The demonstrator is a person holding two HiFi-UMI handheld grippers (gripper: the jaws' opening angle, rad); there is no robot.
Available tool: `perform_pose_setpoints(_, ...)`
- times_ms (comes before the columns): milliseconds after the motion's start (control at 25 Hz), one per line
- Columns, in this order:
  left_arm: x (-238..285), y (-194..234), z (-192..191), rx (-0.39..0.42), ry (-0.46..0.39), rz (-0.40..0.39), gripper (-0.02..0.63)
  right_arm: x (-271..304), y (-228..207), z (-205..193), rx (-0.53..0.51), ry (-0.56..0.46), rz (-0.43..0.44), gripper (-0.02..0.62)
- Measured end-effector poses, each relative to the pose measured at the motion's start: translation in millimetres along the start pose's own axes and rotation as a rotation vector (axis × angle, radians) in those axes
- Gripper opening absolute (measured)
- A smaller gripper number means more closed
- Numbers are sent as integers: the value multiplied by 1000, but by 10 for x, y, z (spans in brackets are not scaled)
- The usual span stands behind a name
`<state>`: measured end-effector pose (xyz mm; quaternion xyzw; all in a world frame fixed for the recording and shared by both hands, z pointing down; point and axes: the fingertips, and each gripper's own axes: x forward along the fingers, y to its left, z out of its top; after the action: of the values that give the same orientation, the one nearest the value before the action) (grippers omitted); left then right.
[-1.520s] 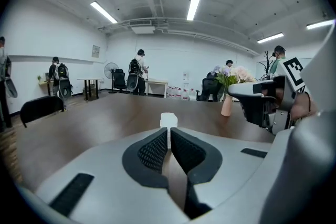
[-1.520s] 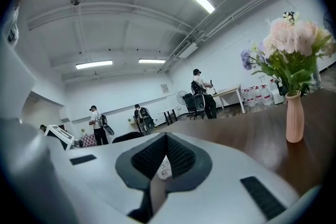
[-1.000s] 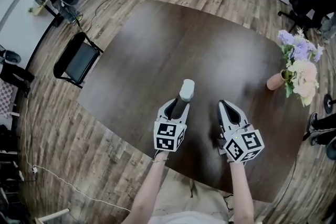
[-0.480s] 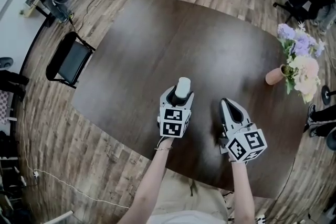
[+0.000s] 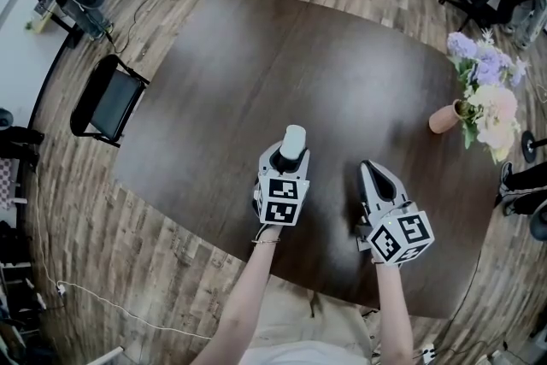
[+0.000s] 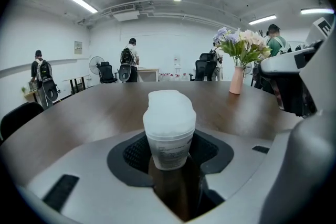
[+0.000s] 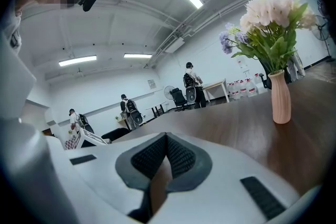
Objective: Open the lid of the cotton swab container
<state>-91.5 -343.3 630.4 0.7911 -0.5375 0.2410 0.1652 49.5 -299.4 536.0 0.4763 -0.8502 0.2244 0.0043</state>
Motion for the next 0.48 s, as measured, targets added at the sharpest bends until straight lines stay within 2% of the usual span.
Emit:
perform_pose_setpoints(240, -117, -99, 10, 2, 10, -104, 212, -46, -10, 60, -16, -7, -1, 21)
perform_pose_setpoints(480, -454, -358, 189, 38, 1, -277, 210, -188, 66, 213, -48, -19, 40, 21)
